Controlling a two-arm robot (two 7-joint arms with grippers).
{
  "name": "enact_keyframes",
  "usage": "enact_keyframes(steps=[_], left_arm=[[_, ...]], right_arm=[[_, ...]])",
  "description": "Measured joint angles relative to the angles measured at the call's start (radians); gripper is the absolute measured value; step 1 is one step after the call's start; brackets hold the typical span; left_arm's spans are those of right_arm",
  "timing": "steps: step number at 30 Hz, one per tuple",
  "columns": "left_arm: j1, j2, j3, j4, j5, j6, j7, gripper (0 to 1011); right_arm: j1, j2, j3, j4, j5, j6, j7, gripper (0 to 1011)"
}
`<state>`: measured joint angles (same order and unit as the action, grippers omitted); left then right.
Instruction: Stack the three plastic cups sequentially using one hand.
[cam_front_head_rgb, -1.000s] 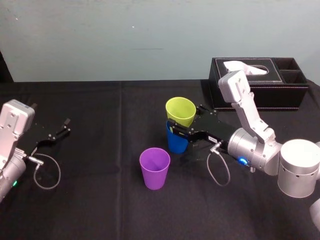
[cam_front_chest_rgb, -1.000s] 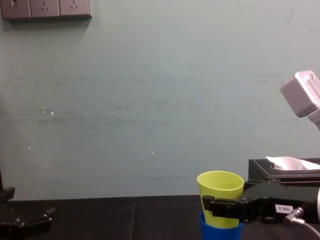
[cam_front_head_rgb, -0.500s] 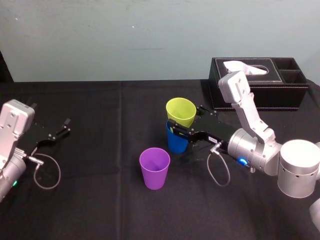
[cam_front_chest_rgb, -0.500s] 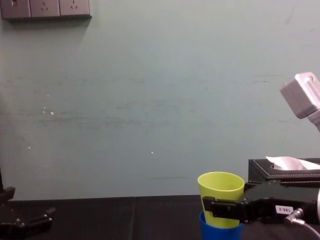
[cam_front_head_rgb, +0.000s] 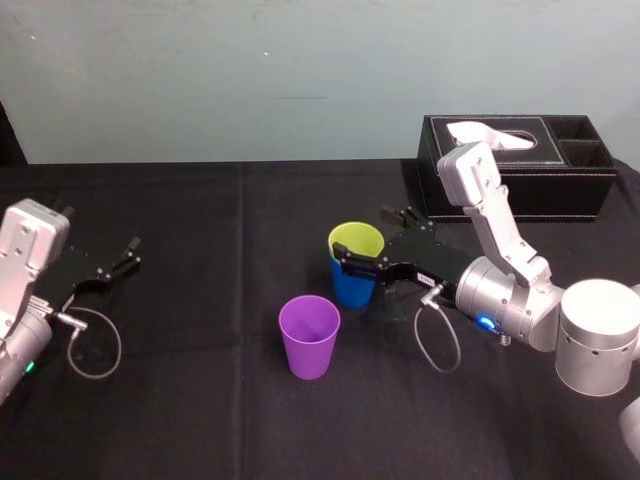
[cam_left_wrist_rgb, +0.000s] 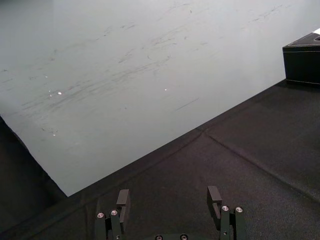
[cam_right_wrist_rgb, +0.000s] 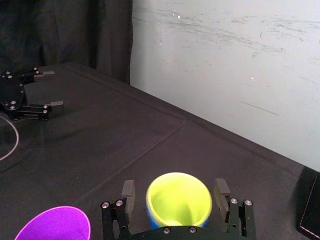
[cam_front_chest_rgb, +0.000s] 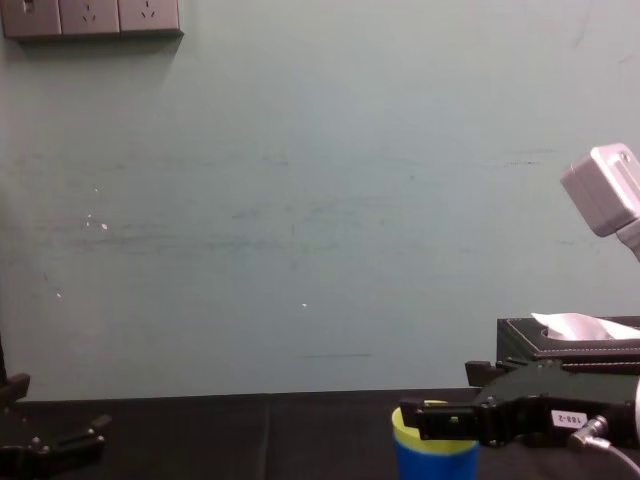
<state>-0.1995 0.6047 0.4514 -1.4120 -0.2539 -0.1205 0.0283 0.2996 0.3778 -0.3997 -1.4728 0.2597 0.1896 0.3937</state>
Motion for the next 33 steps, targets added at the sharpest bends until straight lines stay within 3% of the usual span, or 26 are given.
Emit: enact_keyframes(steps=[16, 22, 33], left_arm=[[0.000, 0.000, 0.000, 0.000, 0.000, 0.000, 0.000, 1010], [0.000, 0.000, 0.000, 0.000, 0.000, 0.000, 0.000, 1010], [0.000, 0.000, 0.000, 0.000, 0.000, 0.000, 0.000, 1010]], right_arm=[[-0.001, 0.000, 0.001, -0.002, 0.001, -0.001, 0.000, 1004], [-0.023, 0.008, 0.021, -0.042, 0.016, -0.006, -0.005, 1004], [-0.102, 0.086, 0.068, -0.173, 0.065, -0.004, 0.017, 1004]])
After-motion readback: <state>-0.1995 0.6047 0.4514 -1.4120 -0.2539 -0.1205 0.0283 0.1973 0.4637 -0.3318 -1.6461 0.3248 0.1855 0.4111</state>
